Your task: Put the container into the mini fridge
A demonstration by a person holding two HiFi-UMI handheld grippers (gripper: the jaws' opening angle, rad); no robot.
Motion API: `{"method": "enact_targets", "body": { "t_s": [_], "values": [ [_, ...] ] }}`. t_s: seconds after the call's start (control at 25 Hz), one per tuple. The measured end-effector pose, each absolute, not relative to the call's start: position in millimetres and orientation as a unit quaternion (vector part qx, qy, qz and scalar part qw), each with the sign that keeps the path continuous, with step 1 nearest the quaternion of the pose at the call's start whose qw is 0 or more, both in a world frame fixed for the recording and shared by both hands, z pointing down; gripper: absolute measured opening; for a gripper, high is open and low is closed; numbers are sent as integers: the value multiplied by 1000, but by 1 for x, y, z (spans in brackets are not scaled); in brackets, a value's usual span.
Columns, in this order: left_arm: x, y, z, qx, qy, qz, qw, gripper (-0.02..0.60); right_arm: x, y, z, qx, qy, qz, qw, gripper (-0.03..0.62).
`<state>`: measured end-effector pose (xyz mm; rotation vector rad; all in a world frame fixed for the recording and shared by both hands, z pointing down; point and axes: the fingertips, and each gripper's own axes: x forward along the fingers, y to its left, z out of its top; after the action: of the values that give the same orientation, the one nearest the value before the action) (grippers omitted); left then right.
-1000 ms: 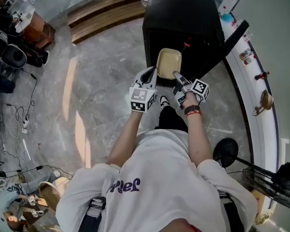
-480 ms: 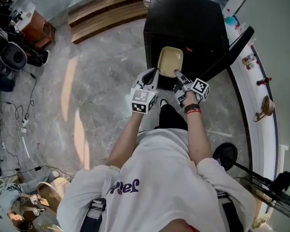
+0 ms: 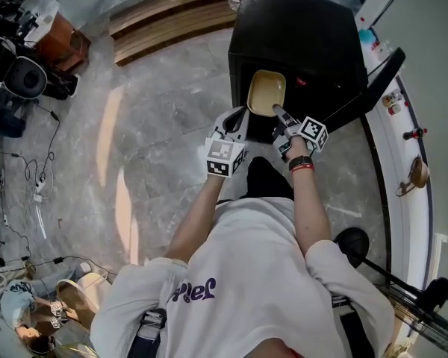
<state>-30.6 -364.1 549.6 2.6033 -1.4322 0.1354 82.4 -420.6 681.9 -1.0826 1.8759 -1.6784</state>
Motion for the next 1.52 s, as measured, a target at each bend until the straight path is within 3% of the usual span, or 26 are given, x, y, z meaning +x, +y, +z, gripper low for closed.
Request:
{"method": "enact_targets", "body": {
  "t_s": [1.52],
  "values": [
    [-30,-421,628,857,-500,56,111,20,93,-532,771,-392,683,-595,160,219]
  ]
}}
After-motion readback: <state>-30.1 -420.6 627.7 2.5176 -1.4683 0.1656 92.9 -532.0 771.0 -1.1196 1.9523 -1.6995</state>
